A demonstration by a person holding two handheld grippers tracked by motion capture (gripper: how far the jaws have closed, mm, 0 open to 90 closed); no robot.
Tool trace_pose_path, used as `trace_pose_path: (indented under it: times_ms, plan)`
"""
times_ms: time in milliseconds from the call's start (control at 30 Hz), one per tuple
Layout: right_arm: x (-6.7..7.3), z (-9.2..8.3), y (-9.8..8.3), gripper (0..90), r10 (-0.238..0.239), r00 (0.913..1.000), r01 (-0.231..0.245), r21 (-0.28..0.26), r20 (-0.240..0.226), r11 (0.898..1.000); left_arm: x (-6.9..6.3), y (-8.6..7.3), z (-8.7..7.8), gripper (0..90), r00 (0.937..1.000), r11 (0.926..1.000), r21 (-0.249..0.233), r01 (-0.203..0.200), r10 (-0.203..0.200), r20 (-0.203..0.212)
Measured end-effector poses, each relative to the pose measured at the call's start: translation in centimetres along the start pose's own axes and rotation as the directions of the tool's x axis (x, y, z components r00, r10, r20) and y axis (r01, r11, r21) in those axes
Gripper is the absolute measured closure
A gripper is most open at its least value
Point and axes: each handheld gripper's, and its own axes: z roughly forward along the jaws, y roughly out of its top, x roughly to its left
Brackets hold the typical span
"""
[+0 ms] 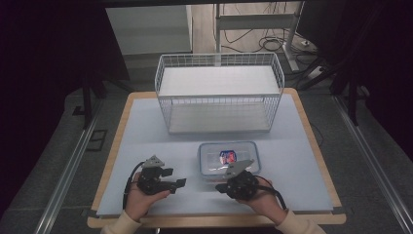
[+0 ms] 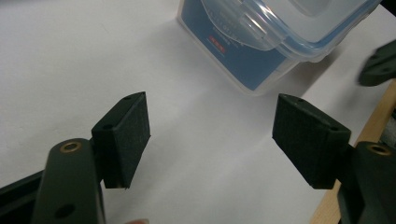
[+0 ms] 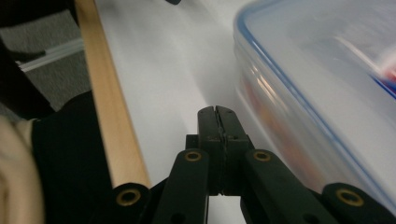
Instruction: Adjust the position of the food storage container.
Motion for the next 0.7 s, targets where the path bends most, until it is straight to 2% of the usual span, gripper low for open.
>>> trace_pose_path:
  times_ms: [100, 233, 300, 400, 533, 567, 600, 633, 700]
  plan:
    - [-0.7, -2.6, -1.4, 90.0, 0.052, 0.9984, -0.050, -0.058, 0.025, 0.997, 0.0, 0.1, 0.0, 27.1, 1.0000, 1.0000, -0.001, 0.003, -0.003, 0.001]
    - [-2.5, -6.3, -3.8, 90.0, 0.155, 0.9863, -0.145, -0.140, 0.057, 0.979, 0.1, 0.1, 0.0, 26.8, 1.0000, 1.0000, -0.002, 0.006, -0.005, 0.004]
    - [-3.4, -7.9, -5.1, 90.0, 0.199, 0.9756, -0.182, -0.162, 0.093, 0.970, 0.1, 0.2, 0.0, 26.6, 1.0000, 1.0000, -0.002, 0.007, -0.007, 0.003]
    - [-5.1, -9.5, -7.1, 90.0, 0.266, 0.9541, -0.242, -0.170, 0.137, 0.955, 0.1, 0.3, 0.1, 26.5, 0.9999, 0.9999, -0.002, 0.011, -0.011, 0.005]
    - [-7.3, -10.0, -9.1, 90.0, 0.330, 0.9233, -0.307, -0.138, 0.196, 0.941, 0.2, 0.3, 0.2, 26.1, 0.9999, 0.9999, 0.000, 0.011, -0.011, 0.004]
    - [-7.3, -10.0, -9.1, 90.0, 0.330, 0.9233, -0.307, -0.138, 0.196, 0.941, 0.2, 0.3, 0.2, 26.0, 0.9999, 0.9999, 0.000, 0.011, -0.011, 0.004]
    - [-8.0, -9.8, -9.6, 78.2, 0.350, 0.9103, -0.327, -0.132, 0.222, 0.936, 0.2, 0.3, 0.2, 25.9, 0.9999, 0.9999, 0.001, 0.013, -0.013, 0.005]
    - [-8.2, -9.7, -9.8, 70.2, 0.361, 0.9013, -0.336, -0.139, 0.240, 0.932, 0.3, 0.3, 0.2, 25.9, 0.9999, 0.9999, 0.001, 0.013, -0.013, 0.007]
    - [-8.7, -9.5, -10.0, 55.3, 0.390, 0.8906, -0.360, -0.159, 0.234, 0.919, 0.3, 0.4, 0.1, 25.9, 0.9998, 0.9998, -0.004, 0.018, -0.018, 0.006]
